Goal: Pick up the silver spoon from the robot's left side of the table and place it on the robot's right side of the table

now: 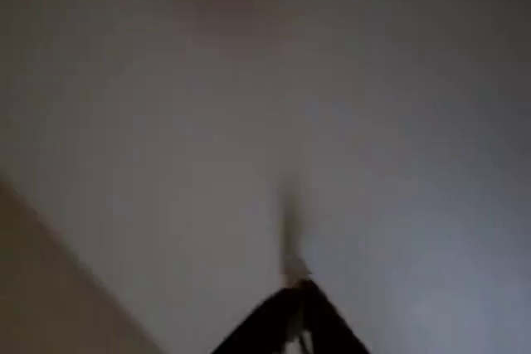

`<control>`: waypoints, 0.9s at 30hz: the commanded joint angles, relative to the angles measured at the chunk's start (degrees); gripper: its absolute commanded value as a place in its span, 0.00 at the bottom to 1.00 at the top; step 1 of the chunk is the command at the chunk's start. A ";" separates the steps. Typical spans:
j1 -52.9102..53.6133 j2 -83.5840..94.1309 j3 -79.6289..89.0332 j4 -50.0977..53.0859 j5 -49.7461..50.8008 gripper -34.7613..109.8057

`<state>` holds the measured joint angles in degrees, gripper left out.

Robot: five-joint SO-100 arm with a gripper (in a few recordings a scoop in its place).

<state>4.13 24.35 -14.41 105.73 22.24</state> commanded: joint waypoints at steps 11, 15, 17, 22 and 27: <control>27.25 2.37 -0.35 0.53 -23.03 0.23; 33.40 0.00 -0.53 0.18 -28.04 0.23; 34.45 -1.23 -0.53 0.18 -29.00 0.23; 27.95 -2.90 -0.53 0.18 -29.09 0.23; 14.15 -1.05 -1.05 0.18 -27.95 0.23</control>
<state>27.69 20.48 -14.41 106.08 -6.15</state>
